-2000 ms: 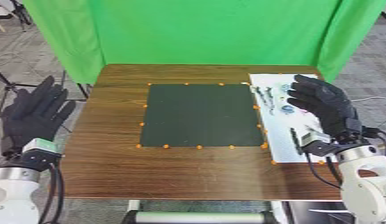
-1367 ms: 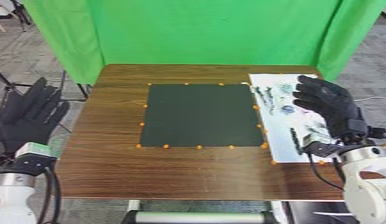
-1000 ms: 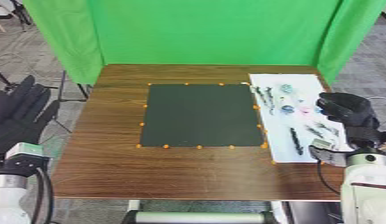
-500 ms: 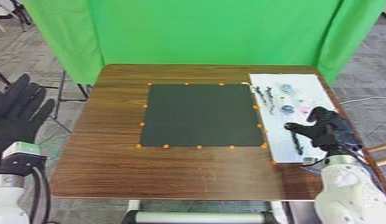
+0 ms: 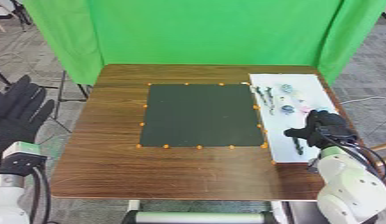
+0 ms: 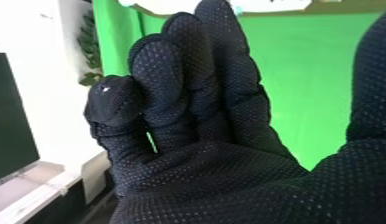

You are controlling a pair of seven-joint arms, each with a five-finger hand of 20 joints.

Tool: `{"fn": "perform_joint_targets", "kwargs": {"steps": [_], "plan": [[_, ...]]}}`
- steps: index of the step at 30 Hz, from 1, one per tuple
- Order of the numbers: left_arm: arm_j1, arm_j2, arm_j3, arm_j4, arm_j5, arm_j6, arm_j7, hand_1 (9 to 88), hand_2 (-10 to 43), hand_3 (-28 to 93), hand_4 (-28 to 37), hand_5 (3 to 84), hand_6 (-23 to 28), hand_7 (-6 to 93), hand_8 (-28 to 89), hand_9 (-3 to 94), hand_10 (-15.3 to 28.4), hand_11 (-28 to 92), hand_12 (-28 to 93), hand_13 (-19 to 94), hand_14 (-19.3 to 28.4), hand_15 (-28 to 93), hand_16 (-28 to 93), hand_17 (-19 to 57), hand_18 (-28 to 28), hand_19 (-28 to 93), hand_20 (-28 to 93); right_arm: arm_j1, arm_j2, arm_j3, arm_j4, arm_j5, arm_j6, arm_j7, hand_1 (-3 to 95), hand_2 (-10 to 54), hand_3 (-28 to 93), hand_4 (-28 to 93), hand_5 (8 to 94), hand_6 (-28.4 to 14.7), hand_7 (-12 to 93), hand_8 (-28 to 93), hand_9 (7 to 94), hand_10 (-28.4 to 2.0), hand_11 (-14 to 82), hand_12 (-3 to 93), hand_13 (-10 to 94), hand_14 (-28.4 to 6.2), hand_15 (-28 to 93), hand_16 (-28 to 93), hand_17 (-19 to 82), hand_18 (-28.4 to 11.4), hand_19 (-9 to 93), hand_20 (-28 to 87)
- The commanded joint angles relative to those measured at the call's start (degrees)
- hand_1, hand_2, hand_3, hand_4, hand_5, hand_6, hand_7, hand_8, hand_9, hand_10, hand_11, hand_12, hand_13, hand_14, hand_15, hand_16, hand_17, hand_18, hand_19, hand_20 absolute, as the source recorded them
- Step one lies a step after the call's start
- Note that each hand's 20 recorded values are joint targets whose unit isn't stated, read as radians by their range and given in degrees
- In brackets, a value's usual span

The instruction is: Arrange flowers

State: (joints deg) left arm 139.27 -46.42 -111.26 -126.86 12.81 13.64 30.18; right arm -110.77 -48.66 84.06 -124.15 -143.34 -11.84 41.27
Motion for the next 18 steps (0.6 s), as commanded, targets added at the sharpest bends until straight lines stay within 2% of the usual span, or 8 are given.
{"fn": "perform_joint_targets", "kwargs": {"steps": [1,10,13,16,17,18], "plan": [[0.74,-0.31,0.47,-0.33,-0.51,0.37,0.39,26.4,11.7,72,-28.3,37.5,4.8,11.7,-9,26.8,11.4,16,7,18,9.3,25,-10,-3.4,10.7,31,8,2.65,-1.35,-2.1,2.52,0.29,-5.23,1.85,26.5,-9.5,61,-28,66.3,-7.2,30,-8,67.5,-18.2,46.4,35.1,60,-18.4,68,35,39,-24.6,93,45],[-0.7,-0.41,1.23,0.2,0.02,0.11,-0.94,26.5,11.8,71,-28.3,37.6,4.9,11.7,-9,27.1,11.5,17,7,18,9.3,25,-10,-3.4,10.7,31,8,6.43,-1.29,-5.27,6.53,1.37,-9.96,3.71,27.7,-9.5,59,-28,67.5,-6.9,31,-8,68.6,-17.9,45.9,36.1,62,-18.2,68,36,40,-24.5,93,46],[-0.55,-0.41,1.41,0.08,-0.09,0.25,-0.8,26.4,11.8,72,-28.3,37.6,5.0,11.7,-9,27.1,11.5,17,7,18,9.3,25,-10,-3.4,10.7,31,8,7.87,-1.92,-6.43,8.21,1.7,-13.46,6.03,27.8,-9.5,59,-28,67.6,-6.9,30,-8,68.7,-17.9,45.8,36.2,62,-18.2,68,36,40,-24.5,93,45],[-0.21,-0.39,1.4,-0.11,-0.13,0.18,-0.67,26.5,11.9,71,-28.3,37.6,5.0,11.8,-9,27.2,11.5,17,7,18,9.4,25,-10,-3.4,10.7,31,8,8.94,-2.24,-7.23,9.51,3.28,-15.41,8.07,28.5,-9.5,65,-28,70.2,-6.2,33,-7,70.6,-17.9,46.6,36.6,64,-18.0,68,36,41,-24.6,93,46],[-0.78,-0.47,1.51,0.13,0.03,0.12,-1.23,26.4,11.9,72,-28.3,37.7,4.9,11.8,-9,27.1,11.5,17,7,18,9.5,25,-10,-3.4,10.7,31,8,8.74,-2.39,-7.02,9.77,3.7,-15.74,7.95,28.9,-9.5,65,-28,70.6,-6.1,33,-7,71.0,-17.9,46.7,36.7,65,-17.9,68,36,42,-24.7,93,47],[-0.35,-0.43,1.32,-0.01,-0.17,0.21,-0.79,26.4,11.9,72,-28.3,37.7,5.0,11.9,-9,27.1,11.5,17,7,18,9.5,25,-10,-3.4,10.7,31,8,9.15,-2.6,-7.04,10.16,4.4,-16.76,7.5,29.3,-9.5,65,-28,70.8,-6.0,34,-7,71.2,-17.9,46.6,36.9,65,-18.0,68,36,42,-24.8,93,47]]}}
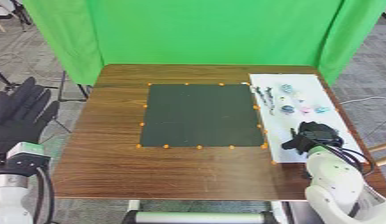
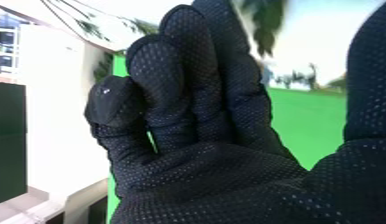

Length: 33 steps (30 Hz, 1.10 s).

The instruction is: Arrange flowers

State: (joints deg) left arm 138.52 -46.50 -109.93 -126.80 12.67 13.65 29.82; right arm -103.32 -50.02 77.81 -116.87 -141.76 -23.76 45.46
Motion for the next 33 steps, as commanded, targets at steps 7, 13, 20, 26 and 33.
{"fn": "perform_joint_targets", "kwargs": {"steps": [7,13,20,26,33], "plan": [[-0.03,-0.62,0.1,0.35,-0.07,-0.88,-1.23,26.5,12.0,72,-28.3,37.7,5.0,12.0,-9,27.4,11.6,17,7,18,9.8,26,-10,-3.4,10.8,31,8,4.34,-2.79,-1.22,5.69,10.26,-14.36,4.73,36.8,-9.5,71,-26,72.3,-4.5,36,-3,74.1,-16.4,46.2,36.9,68,-16.5,67,36,44,-24.0,93,49],[-0.5,-0.93,0.72,0.62,-0.1,-1.38,-1.95,26.6,12.0,71,-28.3,38.5,5.4,12.0,-9,28.5,11.9,17,8,19,10.2,26,-10,-3.3,10.8,31,8,6.01,-4.27,-1.75,7.94,17.22,-18.71,5.24,46.4,-9.5,66,-22,76.6,-2.9,34,20,79.2,-14.7,44.7,36.4,72,-14.6,65,35,46,-23.0,93,53],[-0.51,-1.13,0.82,0.63,-0.57,-1.5,-1.82,26.5,12.2,71,-28.3,39.1,5.6,12.1,-9,29.3,12.1,18,8,19,10.3,26,-10,-3.4,10.9,32,8,3.31,-4.07,-0.77,6.81,11.53,-11.43,-1.04,49.7,-9.5,74,-19,77.6,-2.6,39,25,82.8,-11.6,39.1,46.1,78,-11.5,60,35,50,-21.1,93,52],[-0.4,-1.04,0.82,0.58,-0.48,-1.61,-2.05,26.5,12.2,71,-28.3,39.2,5.6,12.0,-9,29.6,12.0,18,8,19,10.5,27,-10,-3.5,10.9,32,8,-1.65,-3.05,2.2,2.35,7.28,3.01,-4.71,45.3,-9.5,77,-9,76.7,-2.8,46,23,86.8,-10.0,35.0,46.2,84,-8.5,54,34,56,-18.8,93,48],[0.17,-1.17,0.06,0.6,-0.81,-1.27,-1.2,26.5,12.3,71,-28.3,39.4,5.6,11.9,-9,29.7,12.0,18,8,20,10.7,27,-10,-3.5,11.0,32,8,-2.74,-2.65,2.76,-3.66,8.11,15.52,-6.23,42.7,-9.5,79,-3,78.6,-2.5,47,23,90.4,-9.5,33.7,44.9,88,-7.2,51,36,60,-17.4,93,48]]}}
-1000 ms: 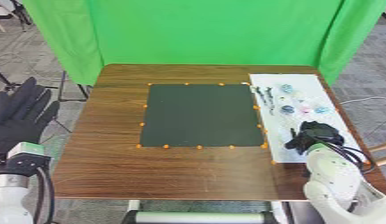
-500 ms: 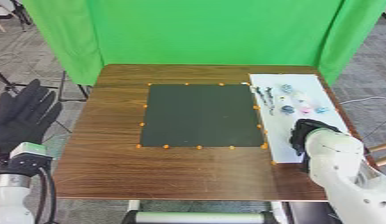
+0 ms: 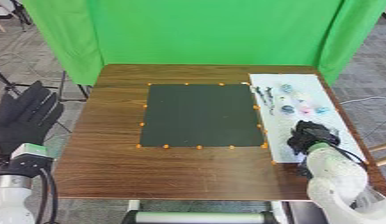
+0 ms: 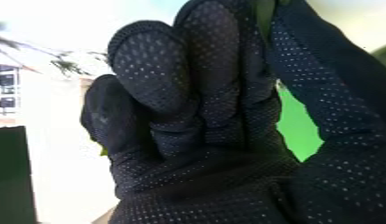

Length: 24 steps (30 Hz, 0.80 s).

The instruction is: Arrange flowers

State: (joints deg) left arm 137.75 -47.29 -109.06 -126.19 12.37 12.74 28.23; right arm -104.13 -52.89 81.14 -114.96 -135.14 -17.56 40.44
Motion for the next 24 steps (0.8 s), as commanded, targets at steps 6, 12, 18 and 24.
{"fn": "perform_joint_targets", "kwargs": {"steps": [6,12,18,24], "plan": [[2.58,-2.35,-0.9,-0.42,-0.29,0.99,1.2,26.5,12.3,71,-28.3,39.3,5.5,11.9,-9,29.7,12.0,18,8,20,10.5,27,-10,-3.5,11.0,32,8,7.62,-3.36,-7.34,-5.62,3.24,10.27,0.43,42.6,-9.5,79,-2,79.6,-2.4,46,24,91.1,-9.1,34.2,45.1,90,-7.0,51,37,62,-16.9,93,53],[2.13,-3.02,0.44,0.1,-0.78,1.49,1.52,26.5,12.3,71,-28.3,39.1,5.4,11.8,-9,29.7,11.9,17,8,20,10.3,27,-10,-3.5,11.0,32,8,19.9,-10.05,-17.43,-0.94,4.38,10.34,1.05,42.7,-9.5,79,-1,80.6,-2.7,45,24,91.7,-9.4,34.1,44.9,90,-7.1,51,37,63,-17.1,93,55],[-0.47,-2.37,1.8,1.47,-0.36,1.17,0.17,26.4,12.2,71,-28.3,39.0,5.3,11.8,-9,29.6,11.9,17,8,20,10.3,27,-10,-3.5,11.0,32,8,29.05,-16.58,-25.37,5.56,5.89,10.13,1.85,42.7,-9.5,78,-1,81.2,-3.0,44,25,92.0,-9.7,34.3,44.7,90,-7.3,51,38,63,-17.4,93,55],[-0.87,-1.85,2.28,1.83,-0.49,1.62,0.03,26.2,12.1,72,-28.3,38.8,5.1,12.1,-9,29.6,11.8,17,8,20,10.4,27,-10,-3.5,11.1,32,8,32.22,-21.82,-31.44,11.61,5.72,6.78,2.46,42.8,-9.5,78,1,81.5,-3.0,44,25,92.2,-10.0,34.5,44.6,90,-7.6,51,38,63,-17.9,93,54]]}}
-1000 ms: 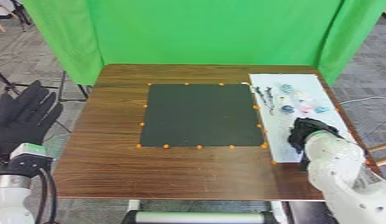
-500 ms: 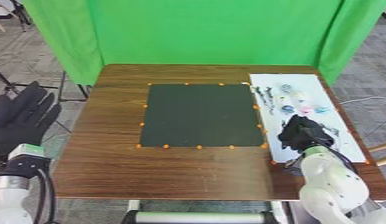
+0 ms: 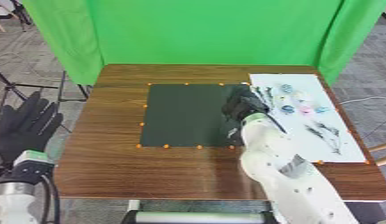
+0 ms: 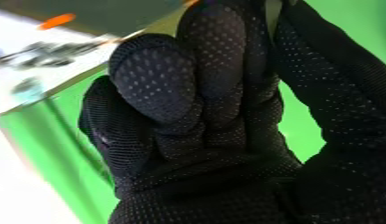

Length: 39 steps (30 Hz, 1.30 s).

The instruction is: Arrange flowers

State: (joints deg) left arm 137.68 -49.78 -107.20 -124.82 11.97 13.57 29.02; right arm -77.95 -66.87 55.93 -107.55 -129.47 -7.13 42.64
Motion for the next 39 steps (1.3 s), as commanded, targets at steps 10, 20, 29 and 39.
{"fn": "perform_joint_targets", "kwargs": {"steps": [10,20,29,39], "plan": [[-3.01,3.54,2.62,1.2,-0.19,1.62,-1.64,26.3,12.1,71,-28.3,38.9,5.2,12.6,-9,30.1,12.1,18,8,20,10.5,28,-10,-3.3,10.7,32,8,7.94,-14.38,-11.11,12.12,-0.21,-9.42,1.21,42.8,-9.5,78,1,81.9,-2.9,44,25,92.3,-10.4,35.9,44.0,90,-7.9,52,38,63,-18.7,93,55],[-6.8,4.41,5.76,2.35,0.33,0.86,-3.18,26.4,12.3,71,-28.3,38.9,5.2,13.2,-9,30.5,12.1,18,9,21,10.7,29,-10,-3.7,11.2,34,8,5.63,-18.91,-11.26,17.0,-3.63,-10.29,0.92,42.9,-9.5,78,1,81.7,-2.7,45,24,92.2,-10.6,36.5,43.4,90,-7.9,52,38,63,-18.9,93,54],[-10.16,3.49,8.64,3.98,0.59,-0.53,-4.48,26.5,12.5,71,-28.3,38.9,5.2,13.5,-10,30.8,12.3,18,9,21,11.0,29,-10,-4.1,11.6,35,7,4.85,-20.8,-10.46,18.32,-4.88,-9.71,1.96,43.5,-9.5,77,0,81.4,-2.4,46,24,92.1,-10.8,37.3,42.3,90,-8.0,53,38,63,-18.9,93,54],[-11.86,3.51,9.39,4.36,1.03,-0.6,-6.7,26.5,12.6,70,-28.3,38.9,5.3,13.9,-10,30.9,12.5,18,9,21,11.1,30,-10,-4.4,11.9,36,6,3.92,-22.36,-9.78,18.81,-4.01,-9.02,3.63,43.8,-9.5,76,0,81.0,-1.9,46,23,91.9,-10.9,37.9,41.4,90,-7.9,53,38,64,-19.0,93,54]]}}
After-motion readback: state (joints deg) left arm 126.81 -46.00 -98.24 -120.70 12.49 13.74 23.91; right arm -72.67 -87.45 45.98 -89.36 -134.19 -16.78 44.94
